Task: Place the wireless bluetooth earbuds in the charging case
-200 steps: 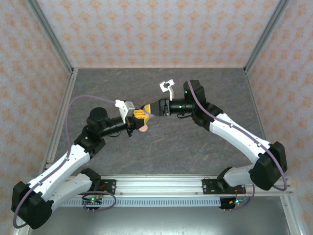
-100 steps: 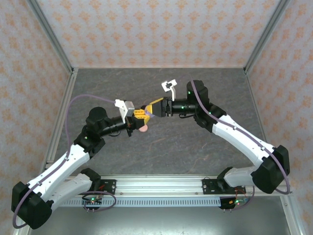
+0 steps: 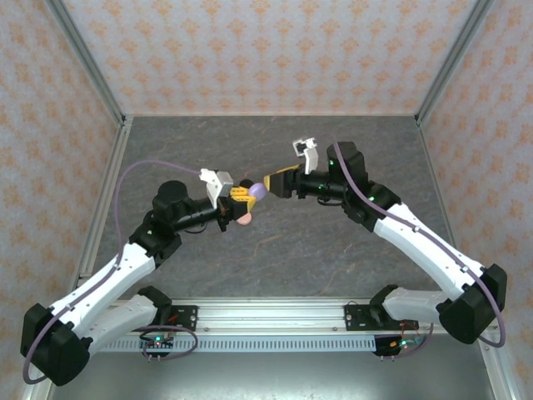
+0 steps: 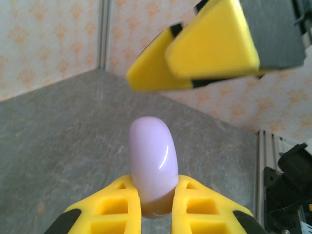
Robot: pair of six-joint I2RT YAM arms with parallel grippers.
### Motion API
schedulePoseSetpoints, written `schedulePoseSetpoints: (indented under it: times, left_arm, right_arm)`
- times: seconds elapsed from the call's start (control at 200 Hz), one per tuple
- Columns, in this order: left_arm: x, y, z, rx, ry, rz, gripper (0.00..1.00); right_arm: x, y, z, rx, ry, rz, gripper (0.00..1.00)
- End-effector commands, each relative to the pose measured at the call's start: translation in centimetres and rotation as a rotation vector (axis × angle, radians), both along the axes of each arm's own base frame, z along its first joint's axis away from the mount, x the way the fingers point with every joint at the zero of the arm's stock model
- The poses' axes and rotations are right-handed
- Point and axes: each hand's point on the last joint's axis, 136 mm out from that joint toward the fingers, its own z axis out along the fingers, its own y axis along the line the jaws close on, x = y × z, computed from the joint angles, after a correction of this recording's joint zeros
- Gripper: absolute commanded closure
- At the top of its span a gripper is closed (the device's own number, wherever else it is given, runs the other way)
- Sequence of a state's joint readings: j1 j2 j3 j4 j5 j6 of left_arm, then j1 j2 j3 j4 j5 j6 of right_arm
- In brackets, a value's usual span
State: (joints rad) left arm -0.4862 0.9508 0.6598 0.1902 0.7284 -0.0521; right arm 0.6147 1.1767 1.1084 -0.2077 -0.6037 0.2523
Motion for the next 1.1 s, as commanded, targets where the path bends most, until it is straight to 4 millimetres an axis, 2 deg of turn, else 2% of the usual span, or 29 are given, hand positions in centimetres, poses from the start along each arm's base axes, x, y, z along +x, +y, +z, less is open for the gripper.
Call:
schedulePoseSetpoints:
  times: [0.0, 0.155, 0.265, 0.495, 0.776, 0.991, 1.096]
  left_arm:
    - [2.0, 0.4, -1.6, 0.047, 0.065, 0.086, 0.96]
    - [4.9, 0.2, -6.5, 0.147, 0.233, 0.155, 0.96]
    - [6.4, -0.3, -9.5, 0.195, 0.351, 0.168, 0.97]
    - [8.5, -2.0, -14.1, 0.207, 0.529, 0.167, 0.96]
    - [8.5, -2.8, -19.5, 0.255, 0.741, 0.156, 0.91]
    - [8.5, -3.3, -21.7, 0.241, 0.822, 0.155, 0.9]
    - [8.6, -3.0, -22.2, 0.26, 0.829, 0.17, 0.82]
  right_arm:
    - [2.5, -5.2, -0.1, -0.073, -0.03, -0.29, 0.25]
    - [4.0, -9.8, -2.8, -0.144, 0.027, -0.535, 0.13]
    - [4.3, -11.8, -4.8, -0.182, 0.08, -0.625, 0.1]
    - [4.3, -12.3, -6.6, -0.222, 0.114, -0.646, 0.1]
    - [4.4, -12.3, -7.3, -0.265, 0.126, -0.636, 0.09]
    - [4.7, -12.1, -7.6, -0.282, 0.134, -0.627, 0.1]
    - [4.7, -12.1, -7.7, -0.29, 0.136, -0.629, 0.09]
